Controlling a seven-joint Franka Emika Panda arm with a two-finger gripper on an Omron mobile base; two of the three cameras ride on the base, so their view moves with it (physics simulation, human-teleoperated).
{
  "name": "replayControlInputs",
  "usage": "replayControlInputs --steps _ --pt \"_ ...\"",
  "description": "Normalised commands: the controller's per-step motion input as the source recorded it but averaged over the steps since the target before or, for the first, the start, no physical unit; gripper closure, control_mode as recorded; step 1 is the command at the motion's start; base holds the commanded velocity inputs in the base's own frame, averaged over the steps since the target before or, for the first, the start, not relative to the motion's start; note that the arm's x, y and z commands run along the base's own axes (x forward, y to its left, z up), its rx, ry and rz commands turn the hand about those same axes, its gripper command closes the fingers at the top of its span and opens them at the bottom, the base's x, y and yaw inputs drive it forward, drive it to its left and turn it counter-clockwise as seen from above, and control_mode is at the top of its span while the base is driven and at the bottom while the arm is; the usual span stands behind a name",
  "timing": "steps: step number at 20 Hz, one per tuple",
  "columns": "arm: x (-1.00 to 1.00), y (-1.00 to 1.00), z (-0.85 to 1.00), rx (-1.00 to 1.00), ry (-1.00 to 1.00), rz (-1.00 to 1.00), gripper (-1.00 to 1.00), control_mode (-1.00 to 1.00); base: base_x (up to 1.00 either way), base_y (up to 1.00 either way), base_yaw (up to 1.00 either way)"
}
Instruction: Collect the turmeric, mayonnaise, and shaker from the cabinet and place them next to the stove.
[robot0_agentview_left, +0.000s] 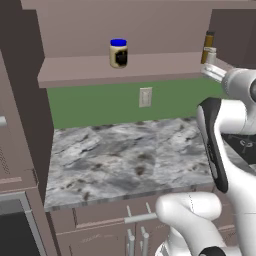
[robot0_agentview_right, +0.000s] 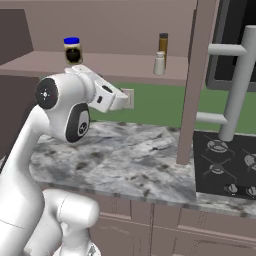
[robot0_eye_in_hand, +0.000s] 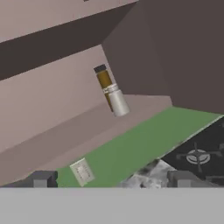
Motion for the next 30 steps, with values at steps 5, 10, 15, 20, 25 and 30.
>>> replayControlInputs --steps 5,10,15,20,25,30 --pt "0.04 -0.27 0.46 -0.06 -0.16 -0.01 -1.00 -1.00 0.00 0.00 0.00" --pt "0.01 -0.04 -0.02 -0.05 -0.03 -0.01 -1.00 -1.00 0.00 0.00 0.00" --pt "0.01 0.00 0.05 0.00 0.00 -0.01 -1.00 -1.00 0.00 0.00 0.00" --pt "0.00 0.00 0.27 0.00 0.00 0.00 -1.00 -1.00 0.00 0.00 0.00" --pt "0.02 0.00 0.17 -0.03 0.00 0.00 -1.00 -1.00 0.00 0.00 0.00" --pt "0.00 0.00 0.02 -0.05 0.00 0.00 -1.00 -1.00 0.00 0.00 0.00"
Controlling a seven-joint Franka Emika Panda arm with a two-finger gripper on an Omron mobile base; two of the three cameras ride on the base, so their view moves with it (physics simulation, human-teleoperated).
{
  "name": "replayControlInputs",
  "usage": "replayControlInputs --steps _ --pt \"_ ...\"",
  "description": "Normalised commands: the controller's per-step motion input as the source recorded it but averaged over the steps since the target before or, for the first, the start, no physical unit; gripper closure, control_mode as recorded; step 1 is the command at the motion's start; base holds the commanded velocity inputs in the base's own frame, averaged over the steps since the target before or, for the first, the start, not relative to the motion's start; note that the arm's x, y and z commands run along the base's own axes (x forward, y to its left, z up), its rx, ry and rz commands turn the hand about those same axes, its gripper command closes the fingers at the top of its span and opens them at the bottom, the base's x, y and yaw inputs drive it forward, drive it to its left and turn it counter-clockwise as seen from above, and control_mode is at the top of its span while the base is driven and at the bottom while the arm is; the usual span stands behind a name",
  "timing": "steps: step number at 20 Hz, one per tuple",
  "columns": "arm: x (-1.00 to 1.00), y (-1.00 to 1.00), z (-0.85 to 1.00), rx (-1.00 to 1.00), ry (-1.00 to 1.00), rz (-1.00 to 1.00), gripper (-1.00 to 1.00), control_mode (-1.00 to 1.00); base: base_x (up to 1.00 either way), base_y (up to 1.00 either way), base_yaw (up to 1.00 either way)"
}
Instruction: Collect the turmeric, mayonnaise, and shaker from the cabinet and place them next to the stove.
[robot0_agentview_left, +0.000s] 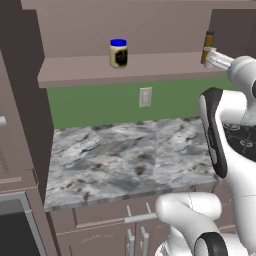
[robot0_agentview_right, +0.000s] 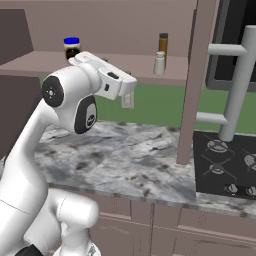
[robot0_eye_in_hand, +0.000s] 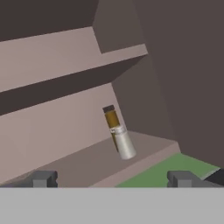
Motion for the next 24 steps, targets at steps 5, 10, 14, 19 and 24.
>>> replayControlInputs --steps 5,10,14,19,24 --pt "0.00 0.01 -0.07 -0.11 0.00 0.00 -1.00 -1.00 0.00 0.00 0.00" --pt "0.12 -0.04 -0.11 -0.04 0.00 0.09 -1.00 -1.00 0.00 0.00 0.00" --pt "0.12 -0.16 0.06 0.00 0.00 0.09 -1.00 -1.00 0.00 0.00 0.00" --pt "0.17 -0.09 0.01 0.00 0.00 0.06 -1.00 -1.00 0.00 0.00 0.00" --pt "0.14 -0.27 0.00 -0.06 0.03 0.03 -1.00 -1.00 0.00 0.00 0.00"
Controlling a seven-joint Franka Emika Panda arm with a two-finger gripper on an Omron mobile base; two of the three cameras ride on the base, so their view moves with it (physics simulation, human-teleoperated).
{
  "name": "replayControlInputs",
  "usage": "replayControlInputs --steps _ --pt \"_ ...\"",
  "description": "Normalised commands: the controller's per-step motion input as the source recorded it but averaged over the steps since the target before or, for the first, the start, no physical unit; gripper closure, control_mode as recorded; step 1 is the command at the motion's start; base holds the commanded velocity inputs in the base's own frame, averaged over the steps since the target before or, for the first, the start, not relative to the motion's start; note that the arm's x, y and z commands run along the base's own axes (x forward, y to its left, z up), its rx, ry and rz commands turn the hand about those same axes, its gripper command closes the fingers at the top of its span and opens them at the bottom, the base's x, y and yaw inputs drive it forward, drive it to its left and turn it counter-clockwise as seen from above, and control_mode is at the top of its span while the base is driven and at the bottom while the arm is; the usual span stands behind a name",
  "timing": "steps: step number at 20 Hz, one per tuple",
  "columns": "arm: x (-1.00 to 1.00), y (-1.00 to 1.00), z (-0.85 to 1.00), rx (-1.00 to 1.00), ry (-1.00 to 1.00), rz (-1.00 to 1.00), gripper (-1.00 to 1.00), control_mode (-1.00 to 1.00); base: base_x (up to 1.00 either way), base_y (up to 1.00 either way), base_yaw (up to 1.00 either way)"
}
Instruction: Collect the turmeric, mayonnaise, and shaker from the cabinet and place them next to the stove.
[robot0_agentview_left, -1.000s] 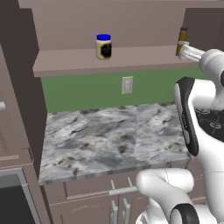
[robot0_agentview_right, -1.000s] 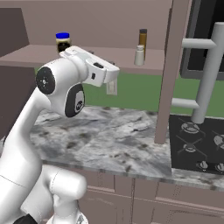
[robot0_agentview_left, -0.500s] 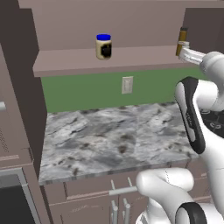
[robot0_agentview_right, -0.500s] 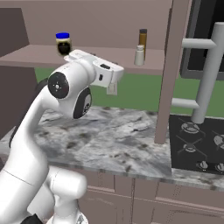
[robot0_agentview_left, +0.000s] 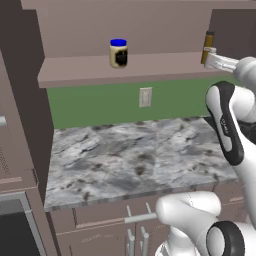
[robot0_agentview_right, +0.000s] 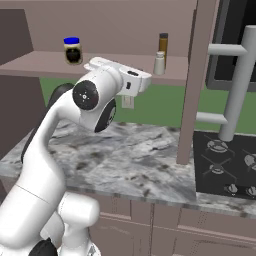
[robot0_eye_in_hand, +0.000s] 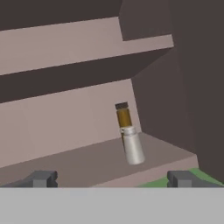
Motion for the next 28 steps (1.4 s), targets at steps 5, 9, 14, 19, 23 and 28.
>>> replayControlInputs --steps 5,9,14,19,23,28 --pt "0.23 -0.32 0.00 -0.03 0.12 -0.02 -1.00 -1.00 0.00 0.00 0.00" --pt "0.17 -0.15 0.00 -0.01 0.07 -0.03 -1.00 -1.00 0.00 0.00 0.00" --pt "0.00 -0.01 0.00 0.00 0.00 0.00 -1.00 -1.00 0.00 0.00 0.00" --pt "0.01 0.02 0.00 0.00 0.00 0.00 -1.00 -1.00 0.00 0.00 0.00" --pt "0.01 0.04 0.00 0.00 0.00 0.00 -1.00 -1.00 0.00 0.00 0.00" --pt "0.11 0.01 -0.03 -0.03 0.01 0.00 -1.00 -1.00 0.00 0.00 0.00"
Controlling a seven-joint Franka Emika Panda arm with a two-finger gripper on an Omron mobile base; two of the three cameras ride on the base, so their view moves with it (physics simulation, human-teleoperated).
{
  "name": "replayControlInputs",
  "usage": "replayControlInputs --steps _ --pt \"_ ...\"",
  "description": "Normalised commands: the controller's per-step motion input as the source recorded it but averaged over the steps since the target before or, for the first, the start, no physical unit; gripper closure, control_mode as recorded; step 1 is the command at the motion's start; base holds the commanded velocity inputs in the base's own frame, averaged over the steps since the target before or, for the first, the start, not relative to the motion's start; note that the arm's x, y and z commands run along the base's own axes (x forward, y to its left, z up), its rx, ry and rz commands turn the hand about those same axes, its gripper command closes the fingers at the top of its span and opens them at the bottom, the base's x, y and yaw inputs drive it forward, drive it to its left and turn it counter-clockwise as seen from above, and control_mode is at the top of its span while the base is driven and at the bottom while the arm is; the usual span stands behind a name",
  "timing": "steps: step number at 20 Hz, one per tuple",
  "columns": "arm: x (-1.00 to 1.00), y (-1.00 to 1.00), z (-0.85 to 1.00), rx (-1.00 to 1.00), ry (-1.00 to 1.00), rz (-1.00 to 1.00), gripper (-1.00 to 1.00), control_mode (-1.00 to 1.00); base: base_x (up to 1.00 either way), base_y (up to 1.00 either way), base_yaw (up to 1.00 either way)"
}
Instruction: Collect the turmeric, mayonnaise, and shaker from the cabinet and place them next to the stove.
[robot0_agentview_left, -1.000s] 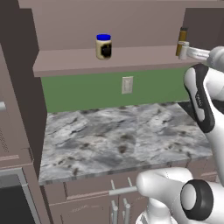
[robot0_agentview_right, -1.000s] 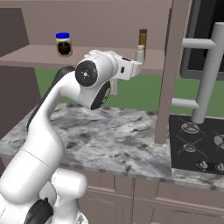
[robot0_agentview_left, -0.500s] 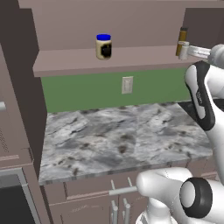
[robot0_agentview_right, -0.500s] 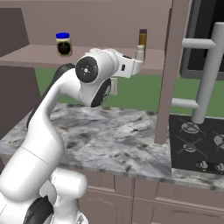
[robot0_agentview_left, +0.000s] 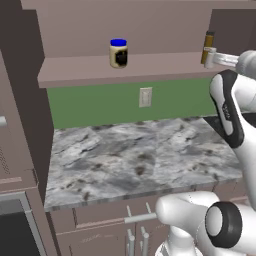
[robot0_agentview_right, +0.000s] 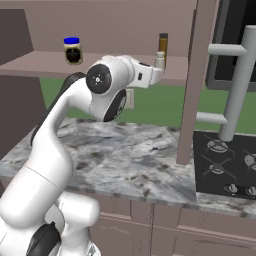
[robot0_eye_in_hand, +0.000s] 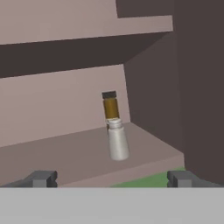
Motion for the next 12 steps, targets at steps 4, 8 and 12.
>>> replayControlInputs --steps 4,8,12 --pt "0.25 0.09 0.00 -0.04 0.03 -0.01 -1.00 -1.00 0.00 0.00 0.00" --pt "0.21 0.10 0.00 -0.04 0.03 -0.03 -1.00 -1.00 0.00 0.00 0.00" --pt "0.21 0.05 0.00 -0.02 0.02 -0.06 -1.00 -1.00 0.00 0.00 0.00"
